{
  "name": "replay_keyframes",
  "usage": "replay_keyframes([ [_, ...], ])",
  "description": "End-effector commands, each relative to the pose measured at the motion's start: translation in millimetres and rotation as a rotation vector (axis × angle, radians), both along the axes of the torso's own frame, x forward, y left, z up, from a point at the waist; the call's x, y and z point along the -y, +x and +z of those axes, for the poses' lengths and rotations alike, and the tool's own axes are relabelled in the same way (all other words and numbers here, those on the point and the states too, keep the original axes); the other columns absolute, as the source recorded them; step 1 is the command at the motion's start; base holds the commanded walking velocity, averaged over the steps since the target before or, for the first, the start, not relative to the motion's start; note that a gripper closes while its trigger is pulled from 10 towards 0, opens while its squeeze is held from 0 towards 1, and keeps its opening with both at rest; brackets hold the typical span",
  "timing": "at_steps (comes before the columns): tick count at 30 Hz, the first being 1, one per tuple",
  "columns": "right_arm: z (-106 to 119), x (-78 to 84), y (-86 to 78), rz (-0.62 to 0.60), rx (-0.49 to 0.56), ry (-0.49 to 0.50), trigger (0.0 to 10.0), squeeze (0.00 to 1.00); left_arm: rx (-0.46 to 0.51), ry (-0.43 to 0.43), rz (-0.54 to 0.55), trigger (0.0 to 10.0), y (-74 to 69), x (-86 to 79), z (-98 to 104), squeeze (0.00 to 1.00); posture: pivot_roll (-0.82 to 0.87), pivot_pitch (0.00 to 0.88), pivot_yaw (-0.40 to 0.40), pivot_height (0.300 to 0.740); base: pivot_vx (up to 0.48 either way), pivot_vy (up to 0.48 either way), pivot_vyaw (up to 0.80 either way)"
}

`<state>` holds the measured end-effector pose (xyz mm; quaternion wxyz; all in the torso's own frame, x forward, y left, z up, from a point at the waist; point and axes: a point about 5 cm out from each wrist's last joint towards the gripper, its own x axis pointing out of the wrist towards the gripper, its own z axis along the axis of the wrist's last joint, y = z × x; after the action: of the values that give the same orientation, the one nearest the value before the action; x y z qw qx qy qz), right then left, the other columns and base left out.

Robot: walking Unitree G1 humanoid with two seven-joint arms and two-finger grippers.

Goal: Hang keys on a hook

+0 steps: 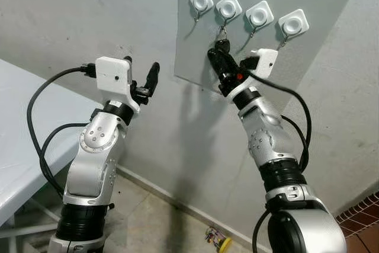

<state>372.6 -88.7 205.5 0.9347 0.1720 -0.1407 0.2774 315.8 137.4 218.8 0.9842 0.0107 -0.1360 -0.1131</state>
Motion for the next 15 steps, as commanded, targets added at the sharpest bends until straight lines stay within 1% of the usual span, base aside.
replay_keyframes([
  [1, -4.4, 1.8, -1.8, -0.013, 0.008, -0.038, 10.0, 1.00, -0.019, 0.003, 0.030, 10.0, 1.3, -3.4, -6.0, 0.00, -0.06, 0.000, -0.065, 0.740, 0.000, 0.000, 0.00],
  [2, -8.4, 1.6, -3.1, -0.021, 0.007, -0.060, 10.0, 1.00, -0.043, -0.010, 0.044, 10.0, 1.4, -4.9, -12.1, 0.00, -0.06, 0.000, -0.065, 0.740, 0.000, 0.000, 0.00],
  [3, -9.2, 1.6, -3.3, -0.024, 0.007, -0.065, 10.0, 1.00, -0.048, -0.014, 0.047, 10.0, 1.4, -5.3, -13.3, 0.00, -0.06, 0.000, -0.065, 0.740, 0.000, 0.000, 0.00],
  [5, -17.9, 1.7, -6.1, -0.032, -0.006, -0.084, 10.0, 1.00, -0.074, -0.015, 0.074, 10.0, 1.2, -8.1, -22.4, 0.00, -0.07, 0.000, -0.061, 0.740, 0.000, 0.000, 0.00],
  [6, -29.4, 2.9, -9.0, -0.050, -0.028, -0.117, 10.0, 1.00, -0.101, -0.026, 0.079, 10.0, -0.2, -9.4, -31.8, 0.00, -0.07, 0.000, -0.061, 0.740, 0.000, 0.000, 0.00],
  [7, -29.4, 2.9, -9.0, -0.050, -0.028, -0.117, 10.0, 1.00, -0.101, -0.026, 0.079, 10.0, -0.2, -9.4, -31.8, 0.00, -0.07, 0.000, -0.061, 0.740, 0.000, 0.000, 0.00],
  [9, -40.0, 3.8, -12.7, -0.055, -0.046, -0.142, 10.0, 1.00, -0.122, -0.033, 0.087, 10.0, -2.0, -10.5, -39.0, 0.00, -0.07, 0.000, -0.060, 0.740, 0.000, 0.000, 0.00],
  [11, -44.1, 4.0, -14.3, -0.052, -0.055, -0.142, 10.0, 1.00, -0.132, -0.043, 0.087, 10.0, -2.6, -10.8, -41.9, 0.00, -0.07, 0.000, -0.060, 0.740, 0.000, 0.000, 0.00],
  [12, -56.7, 5.7, -18.4, -0.057, -0.084, -0.163, 10.0, 1.00, -0.157, -0.041, 0.086, 10.0, -4.2, -10.9, -50.9, 0.00, -0.07, 0.000, -0.055, 0.740, 0.000, 0.000, 0.00],
  [13, -56.7, 5.7, -18.4, -0.057, -0.084, -0.163, 10.0, 1.00, -0.157, -0.041, 0.086, 10.0, -4.2, -10.9, -50.9, 0.00, -0.07, 0.000, -0.055, 0.740, 0.000, 0.000, 0.00],
  [14, -65.5, 6.9, -21.5, -0.060, -0.105, -0.178, 10.0, 1.00, -0.174, -0.038, 0.085, 10.0, -5.5, -10.9, -57.2, 0.00, -0.07, 0.000, -0.055, 0.740, 0.000, 0.000, 0.00],
  [15, -83.0, 9.4, -27.7, -0.072, -0.143, -0.219, 10.0, 1.00, -0.203, -0.021, 0.093, 10.0, -7.5, -11.5, -70.6, 0.00, -0.07, 0.000, -0.048, 0.740, 0.000, 0.000, 0.00],
])
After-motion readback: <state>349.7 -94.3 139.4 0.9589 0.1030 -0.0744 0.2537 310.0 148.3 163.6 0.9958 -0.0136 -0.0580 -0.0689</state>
